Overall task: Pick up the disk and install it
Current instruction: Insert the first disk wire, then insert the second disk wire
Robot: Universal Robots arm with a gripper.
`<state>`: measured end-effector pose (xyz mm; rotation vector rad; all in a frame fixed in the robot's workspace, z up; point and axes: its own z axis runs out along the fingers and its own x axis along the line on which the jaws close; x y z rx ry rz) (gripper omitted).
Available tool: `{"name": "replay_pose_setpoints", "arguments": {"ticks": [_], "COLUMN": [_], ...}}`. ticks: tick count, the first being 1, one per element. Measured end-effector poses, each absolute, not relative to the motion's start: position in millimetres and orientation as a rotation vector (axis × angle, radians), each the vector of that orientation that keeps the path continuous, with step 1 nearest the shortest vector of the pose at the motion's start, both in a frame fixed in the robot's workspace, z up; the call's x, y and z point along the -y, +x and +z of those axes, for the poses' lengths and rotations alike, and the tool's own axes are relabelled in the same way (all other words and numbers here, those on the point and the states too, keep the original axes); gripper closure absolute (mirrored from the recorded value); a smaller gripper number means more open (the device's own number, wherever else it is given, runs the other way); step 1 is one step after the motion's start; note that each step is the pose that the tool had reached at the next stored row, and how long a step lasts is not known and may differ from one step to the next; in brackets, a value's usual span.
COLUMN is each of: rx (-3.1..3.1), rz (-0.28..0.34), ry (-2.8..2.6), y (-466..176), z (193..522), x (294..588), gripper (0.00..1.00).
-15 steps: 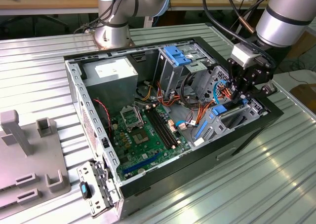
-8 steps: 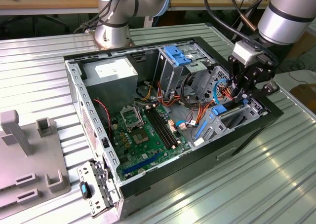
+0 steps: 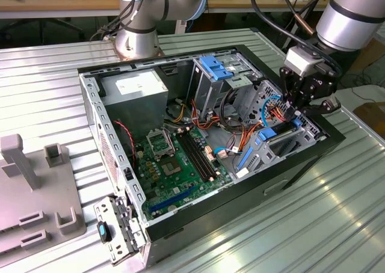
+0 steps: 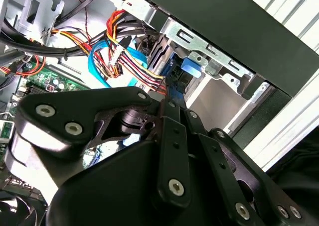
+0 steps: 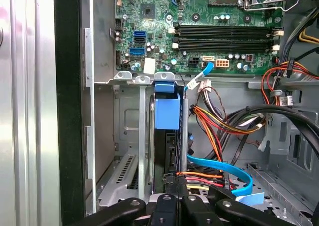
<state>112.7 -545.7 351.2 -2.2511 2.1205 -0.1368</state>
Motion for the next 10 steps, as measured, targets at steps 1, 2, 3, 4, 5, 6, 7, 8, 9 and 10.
{"name": "replay_pose_setpoints", "arguments": {"ticks": [1,2,3,4,5,6,7,8,9,10], "rx": [-2.121,-2.121,-2.121,-2.121,-2.121,-2.121,-2.121,-2.121,-2.121,-2.121], "rz": [-0.137,-0.137,-0.137,-0.137,-0.137,-0.137,-0.137,-0.137,-0.137,-0.137], "ry": [-2.251,-2.251,-2.251,-2.251,-2.251,-2.251,-2.251,-2.251,-2.251,-2.251], "y": [112.7,112.7,112.7,112.7,112.7,112.7,112.7,112.7,112.7,112.7], "z": [351.4,351.5,351.6,351.6,351.8,351.9,352.0,352.2,352.3,352.6], "x": [545.7,545.7,545.7,545.7,545.7,545.7,545.7,545.7,545.7,545.7], "gripper": [0.89,0.89,0.89,0.89,0.89,0.89,0.89,0.89,0.89,0.89]}}
